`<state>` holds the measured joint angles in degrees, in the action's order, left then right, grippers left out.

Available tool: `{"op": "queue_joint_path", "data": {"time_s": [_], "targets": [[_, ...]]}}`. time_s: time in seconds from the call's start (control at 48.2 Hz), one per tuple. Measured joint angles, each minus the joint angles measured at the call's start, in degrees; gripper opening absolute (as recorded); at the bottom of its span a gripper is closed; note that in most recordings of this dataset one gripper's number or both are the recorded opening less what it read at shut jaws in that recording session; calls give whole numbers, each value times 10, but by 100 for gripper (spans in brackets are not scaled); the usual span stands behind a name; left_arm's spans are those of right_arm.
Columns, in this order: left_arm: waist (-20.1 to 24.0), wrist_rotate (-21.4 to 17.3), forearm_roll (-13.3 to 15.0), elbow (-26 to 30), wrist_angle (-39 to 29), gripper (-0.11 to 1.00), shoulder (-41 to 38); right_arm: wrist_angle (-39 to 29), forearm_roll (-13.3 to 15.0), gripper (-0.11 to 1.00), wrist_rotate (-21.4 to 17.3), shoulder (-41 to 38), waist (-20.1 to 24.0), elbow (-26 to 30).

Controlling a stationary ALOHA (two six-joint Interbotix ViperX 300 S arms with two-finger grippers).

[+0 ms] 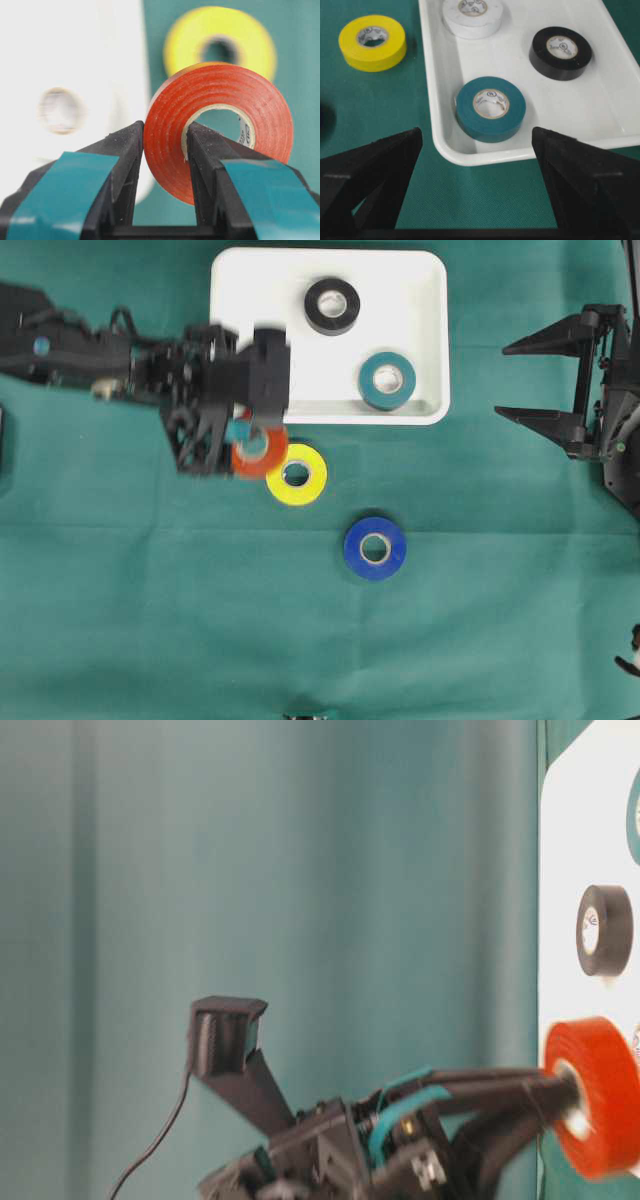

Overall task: Put the tape alternately from left to right into the white case.
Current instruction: 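Lift the red-orange roll and carry it to the tray's upper left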

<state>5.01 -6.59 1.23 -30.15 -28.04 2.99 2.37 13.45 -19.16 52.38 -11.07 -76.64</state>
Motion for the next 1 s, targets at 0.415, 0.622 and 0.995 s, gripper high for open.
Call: {"op": "queue_joint_path", "data": {"time_s": [0.415, 0.622, 0.995], "targets": [[145, -66, 0, 27, 28, 24, -45, 1, 0, 64, 0, 0, 0, 0], [202, -91, 0, 45, 48, 24, -74, 1, 0, 64, -1, 0, 0, 0], [233, -94, 0, 60, 65, 24, -106, 0, 0, 64, 0, 1, 0, 0]]}}
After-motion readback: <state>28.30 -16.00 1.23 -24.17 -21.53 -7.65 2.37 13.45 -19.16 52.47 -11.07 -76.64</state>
